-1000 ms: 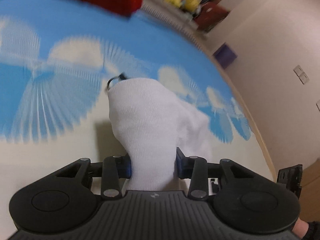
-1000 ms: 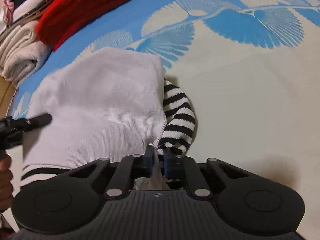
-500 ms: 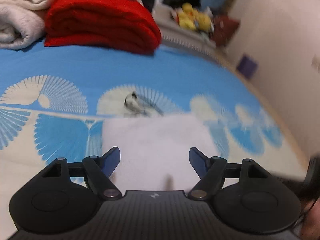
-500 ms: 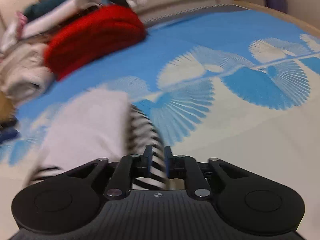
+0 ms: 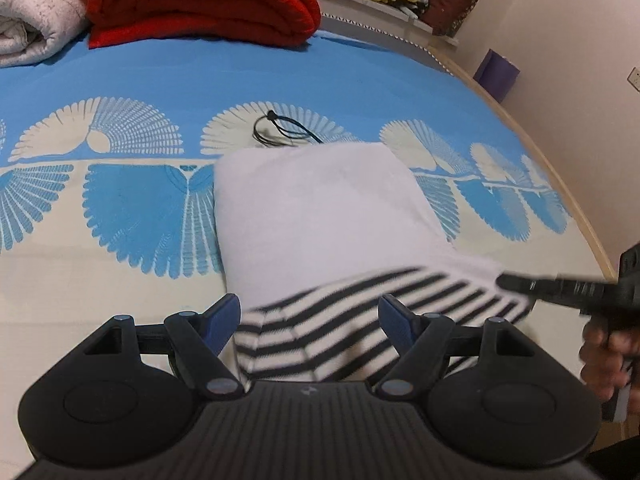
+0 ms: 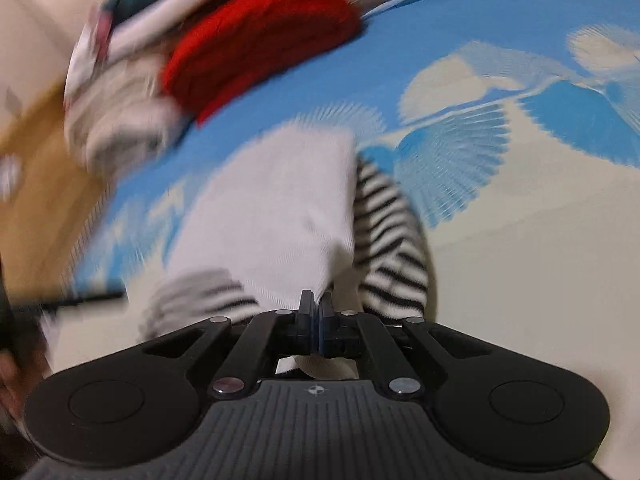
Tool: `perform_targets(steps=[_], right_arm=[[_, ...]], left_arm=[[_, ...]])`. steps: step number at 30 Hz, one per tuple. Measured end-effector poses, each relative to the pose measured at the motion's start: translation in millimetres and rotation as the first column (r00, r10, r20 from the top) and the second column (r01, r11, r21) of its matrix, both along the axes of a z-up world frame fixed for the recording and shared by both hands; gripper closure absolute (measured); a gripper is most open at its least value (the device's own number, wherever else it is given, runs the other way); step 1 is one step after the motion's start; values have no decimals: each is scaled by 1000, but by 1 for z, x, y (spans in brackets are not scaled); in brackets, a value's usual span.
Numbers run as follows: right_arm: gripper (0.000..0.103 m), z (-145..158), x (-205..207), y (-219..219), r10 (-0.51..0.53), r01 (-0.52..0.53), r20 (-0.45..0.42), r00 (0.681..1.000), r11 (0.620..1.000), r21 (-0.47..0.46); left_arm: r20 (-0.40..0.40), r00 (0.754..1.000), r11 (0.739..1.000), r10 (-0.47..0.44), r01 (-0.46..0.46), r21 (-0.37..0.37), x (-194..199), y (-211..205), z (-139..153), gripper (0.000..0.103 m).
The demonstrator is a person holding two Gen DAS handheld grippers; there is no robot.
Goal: Fold small clothes
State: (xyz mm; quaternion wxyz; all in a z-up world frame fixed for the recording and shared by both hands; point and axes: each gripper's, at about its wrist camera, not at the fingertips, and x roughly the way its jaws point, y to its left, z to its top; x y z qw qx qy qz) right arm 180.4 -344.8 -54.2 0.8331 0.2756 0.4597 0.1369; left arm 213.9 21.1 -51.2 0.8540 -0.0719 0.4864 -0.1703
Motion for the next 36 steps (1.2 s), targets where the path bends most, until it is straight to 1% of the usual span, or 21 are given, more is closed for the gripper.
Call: perform_targets(steps=[1,3,4,5,6,7,8,9,12,15,20,21,22,23,24,25,26,30,32,34,36], right_arm=[[103,0,0,-6,-20,20,-22,1000,1000,17],[103,-9,-1,-2,1,-5,-69,998,999,-54],[103,-15,-2,3,21,-30,-95,995,996,-90],[103,-23,-2,8,38,-52,-125,991,993,-106],[103,-29,-1,13,50,-67,-143,989,991,-120],[103,-35,-1,20,69,-92,-158,985,986,-139],[102,-38,-2,25,85,-111,-162,983,981,-157],[102,-40,-2,29,95,-123,-163,982,978,-168],[102,-40,-1,31,69,-100,-174,982,980,-174],[102,-32,0,32,70,-101,-154,986,973,-207],[102,-36,-1,35,85,-120,-154,984,965,-235],[102,-37,-1,36,87,-123,-154,984,963,-239],[102,-36,-1,36,88,-124,-154,984,962,-243],[102,-37,0,37,89,-126,-154,984,961,-246],[102,-35,0,38,94,-130,-152,984,960,-249],[102,-34,0,39,99,-134,-149,984,959,-249],[101,-32,0,41,105,-141,-147,983,956,-257],[95,-1,-15,51,132,-173,-133,982,911,-373],[85,27,-27,52,127,-147,-76,989,902,-406],[62,58,-43,49,102,-92,3,995,910,-405],[54,86,-64,48,101,-57,89,991,915,-400]], left_arm=[[-1,1000,1000,2,-2,9,-4,-3,3,23],[-19,999,999,27,-26,34,-11,-9,5,24],[-37,998,998,45,-43,48,-15,-11,3,30],[-61,997,997,53,-49,67,-19,-14,-4,41],[-97,994,994,49,-39,104,-22,-19,-19,49],[-155,987,984,45,-17,180,-22,-24,-42,64],[-187,981,967,53,-4,254,-22,-27,-59,66],[-199,978,958,61,-2,286,-21,-27,-69,65],[-194,977,974,86,-41,223,-18,-18,-55,66],[-125,991,977,51,-23,212,-25,-16,-35,63],[-11,998,995,66,-65,77,-16,-12,-17,63],[-12,998,995,59,-58,76,-12,-16,-20,63],[-49,998,991,49,-42,126,-8,-20,-33,60],[-84,996,983,44,-28,182,-6,-25,-47,49],[-92,994,975,55,-33,219,-4,-28,-54,43],[-80,994,971,72,-52,232,-5,-28,-51,38],[-71,994,971,83,-65,230,-5,-27,-43,38],[-17,990,968,143,-136,212,-16,-22,-8,34],[32,987,962,159,-162,219,-32,-20,12,18],[83,982,954,171,-186,235,-53,-20,31,13],[125,976,949,181,-206,240,-79,-18,49,12]])
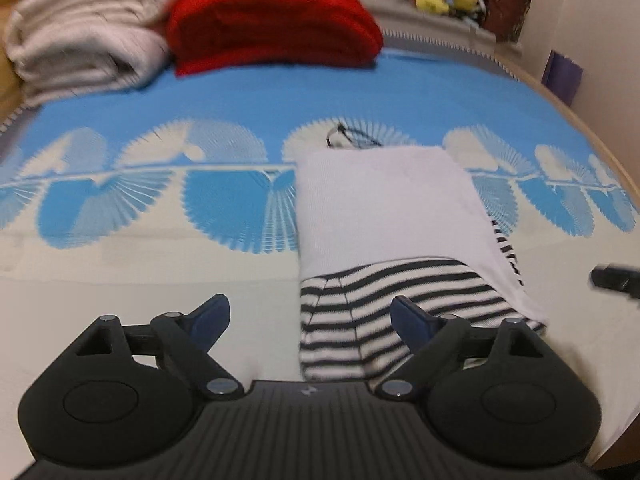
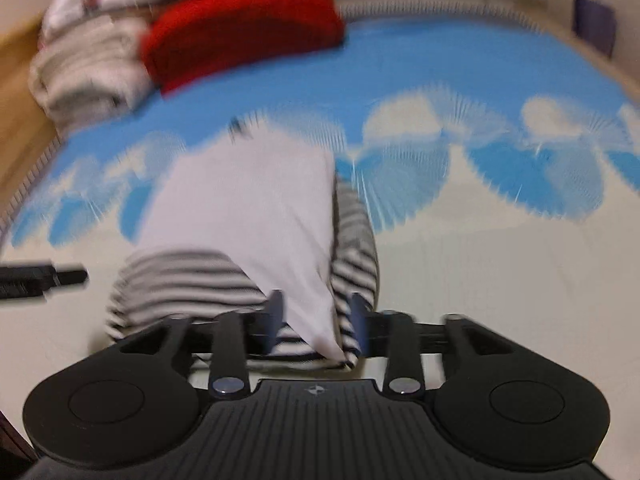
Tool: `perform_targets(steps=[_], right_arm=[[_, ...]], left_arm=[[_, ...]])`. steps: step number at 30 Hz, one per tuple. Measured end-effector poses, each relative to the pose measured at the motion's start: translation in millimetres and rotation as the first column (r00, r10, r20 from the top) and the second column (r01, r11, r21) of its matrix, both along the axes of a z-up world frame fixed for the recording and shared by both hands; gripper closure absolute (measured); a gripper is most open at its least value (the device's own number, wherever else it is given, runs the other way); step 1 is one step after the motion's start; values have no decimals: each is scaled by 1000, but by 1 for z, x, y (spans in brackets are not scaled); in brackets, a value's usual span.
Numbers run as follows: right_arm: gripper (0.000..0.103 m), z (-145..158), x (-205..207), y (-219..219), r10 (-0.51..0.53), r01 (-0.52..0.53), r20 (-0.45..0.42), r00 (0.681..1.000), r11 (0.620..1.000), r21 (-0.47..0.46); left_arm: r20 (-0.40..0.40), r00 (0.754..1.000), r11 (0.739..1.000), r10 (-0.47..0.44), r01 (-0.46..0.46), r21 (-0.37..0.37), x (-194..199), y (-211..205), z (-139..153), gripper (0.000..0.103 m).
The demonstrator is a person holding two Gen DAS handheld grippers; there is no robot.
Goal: Fold small clothes
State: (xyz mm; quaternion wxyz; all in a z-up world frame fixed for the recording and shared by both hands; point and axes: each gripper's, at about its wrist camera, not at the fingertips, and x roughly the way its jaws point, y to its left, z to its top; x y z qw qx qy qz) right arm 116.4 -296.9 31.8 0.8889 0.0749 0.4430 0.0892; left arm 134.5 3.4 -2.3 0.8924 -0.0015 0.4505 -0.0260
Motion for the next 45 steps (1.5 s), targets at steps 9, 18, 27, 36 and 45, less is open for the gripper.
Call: perform_targets(steps=[9,18,27,36,45], right_arm=[[42,47,-123,-1,-28,33,279,960,999,-11],[25,44,-162,17,-22,51,347,937,996,-72],[11,40,-156,27,-81,103,298,951,993,-60],[5,34,-151,46,-36,68,266,963,991,-114],[3,29,-149,49,-63,84,243,968,994,-76]], left_arm=[[179,983,999,37,-30,-44,-118,-12,45,0],[278,960,999,-47,44,17,-158,-46,41,0],[219,976,999,18,-8,-46,-152,-40,34,0],[159,985,995,69,-56,-81,-147,-33,25,0],[153,986,995,68,-56,-83,-146,-39,20,0]])
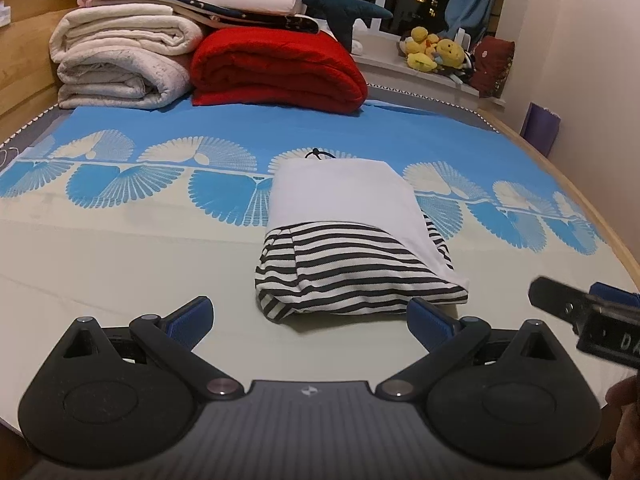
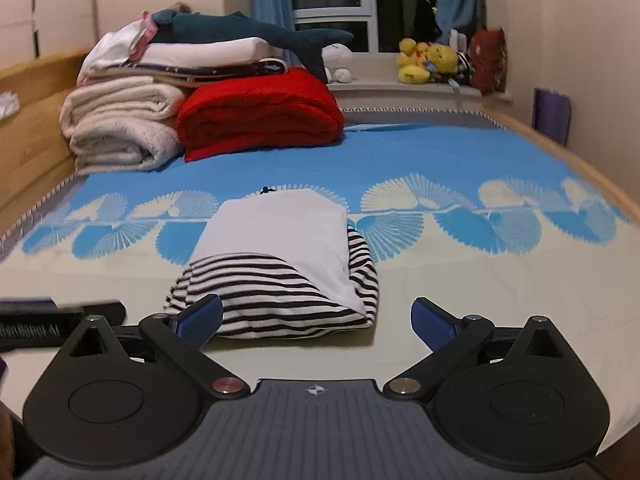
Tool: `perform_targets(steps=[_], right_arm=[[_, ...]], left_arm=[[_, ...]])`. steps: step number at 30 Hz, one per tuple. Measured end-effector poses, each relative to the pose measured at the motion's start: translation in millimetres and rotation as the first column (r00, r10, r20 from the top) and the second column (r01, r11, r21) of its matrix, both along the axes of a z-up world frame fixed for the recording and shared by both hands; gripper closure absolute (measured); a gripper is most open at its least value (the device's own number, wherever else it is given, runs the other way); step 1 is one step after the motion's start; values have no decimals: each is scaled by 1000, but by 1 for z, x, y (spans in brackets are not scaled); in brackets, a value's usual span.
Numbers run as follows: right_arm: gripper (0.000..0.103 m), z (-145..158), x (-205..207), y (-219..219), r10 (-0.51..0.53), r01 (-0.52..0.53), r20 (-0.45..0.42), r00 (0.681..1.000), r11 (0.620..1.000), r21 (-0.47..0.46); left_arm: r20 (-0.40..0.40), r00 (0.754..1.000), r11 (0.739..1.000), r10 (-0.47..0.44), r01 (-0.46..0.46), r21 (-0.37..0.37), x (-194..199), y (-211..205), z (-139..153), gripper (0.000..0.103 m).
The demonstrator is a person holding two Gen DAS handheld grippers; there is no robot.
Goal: Fold small clothes
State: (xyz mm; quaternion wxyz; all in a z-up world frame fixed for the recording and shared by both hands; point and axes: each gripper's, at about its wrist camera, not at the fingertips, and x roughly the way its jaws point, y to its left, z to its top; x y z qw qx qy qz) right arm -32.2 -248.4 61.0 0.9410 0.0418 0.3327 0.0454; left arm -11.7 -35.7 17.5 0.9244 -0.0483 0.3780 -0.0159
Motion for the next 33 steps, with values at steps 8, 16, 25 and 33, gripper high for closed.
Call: perform_targets(steps=[8,16,25,33], right_arm=[[3,-3,0,15,40,-40,0,999,999,-25],[3,-2,-2,20,66,-66,7,998,997,-49],[3,-1,-2,21,65,-65,3,998,997,-45],[3,-1,-2,21,66,-66,1,998,997,-45]], left_arm=[[-2,1000,999,-16,16,29,-4,-6,-4,0],[-15,1000,999,-16,17,33,-4,-10,-7,0],[-22,1000,999,-15,15,29,-4,-10,-9,0],[-22,1000,999,-15,16,30,-4,-10,-9,0]])
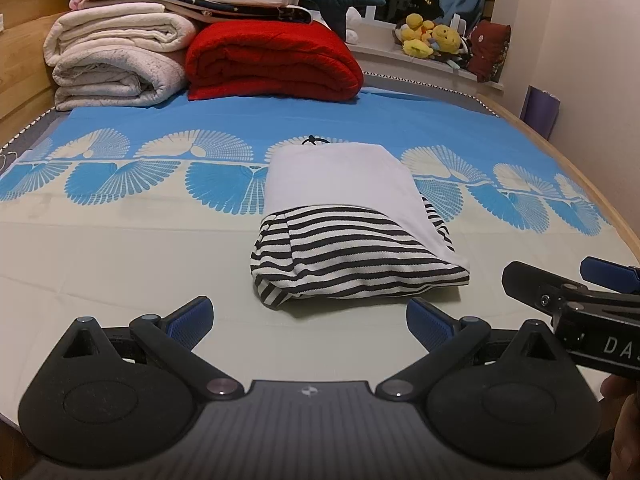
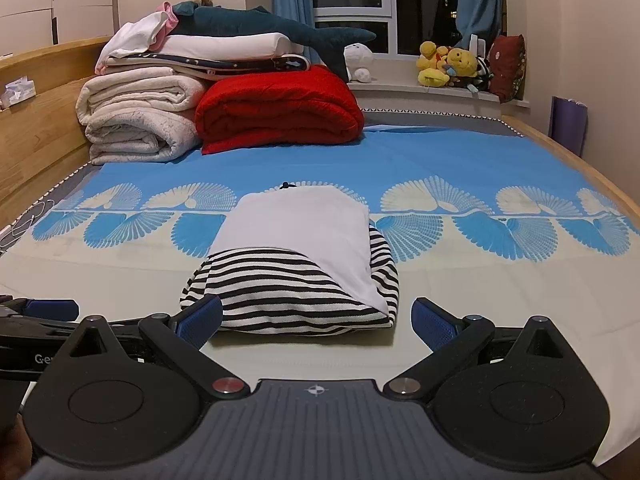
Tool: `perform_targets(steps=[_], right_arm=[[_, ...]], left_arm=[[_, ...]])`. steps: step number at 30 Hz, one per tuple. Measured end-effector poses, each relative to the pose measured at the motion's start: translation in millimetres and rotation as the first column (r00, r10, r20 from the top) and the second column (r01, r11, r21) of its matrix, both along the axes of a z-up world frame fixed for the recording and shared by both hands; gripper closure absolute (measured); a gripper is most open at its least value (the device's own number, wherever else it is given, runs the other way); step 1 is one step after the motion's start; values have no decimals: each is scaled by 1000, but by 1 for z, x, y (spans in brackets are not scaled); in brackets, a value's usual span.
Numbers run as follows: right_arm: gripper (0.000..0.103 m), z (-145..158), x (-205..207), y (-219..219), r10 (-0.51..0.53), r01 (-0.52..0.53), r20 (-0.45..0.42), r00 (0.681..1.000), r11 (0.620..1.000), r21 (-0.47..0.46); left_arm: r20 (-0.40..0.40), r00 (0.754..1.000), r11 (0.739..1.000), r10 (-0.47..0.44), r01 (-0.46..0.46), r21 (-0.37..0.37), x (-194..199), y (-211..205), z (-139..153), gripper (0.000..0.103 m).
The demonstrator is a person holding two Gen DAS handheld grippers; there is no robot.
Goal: Fold small clothes
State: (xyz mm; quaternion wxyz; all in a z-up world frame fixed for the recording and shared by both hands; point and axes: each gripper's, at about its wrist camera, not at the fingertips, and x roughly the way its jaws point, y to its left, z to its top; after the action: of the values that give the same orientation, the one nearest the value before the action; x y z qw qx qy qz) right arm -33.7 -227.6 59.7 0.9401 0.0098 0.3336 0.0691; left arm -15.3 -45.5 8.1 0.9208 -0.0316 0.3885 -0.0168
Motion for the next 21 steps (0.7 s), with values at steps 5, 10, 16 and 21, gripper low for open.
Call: perform_targets(steps=[5,10,16,21], right_arm=[[3,-1,0,-1,0,0,-1,1000,1000,1],[3,-1,-1,0,1,-1,-2,1000,1000,4],[3,-3,-1,2,-5,5,-5,1000,1000,9],[3,-4,-2,3,-9,9,-8,1000,1000,13]], left_arm=[[-1,1000,1000,1,-1,0,0,0,0,0],[0,1000,1000,1,-1,0,0,0,0,0],[3,1000,1000,-4,4,1,0,0,0,0],[3,1000,1000,-7,7,-1,1,0,0,0]])
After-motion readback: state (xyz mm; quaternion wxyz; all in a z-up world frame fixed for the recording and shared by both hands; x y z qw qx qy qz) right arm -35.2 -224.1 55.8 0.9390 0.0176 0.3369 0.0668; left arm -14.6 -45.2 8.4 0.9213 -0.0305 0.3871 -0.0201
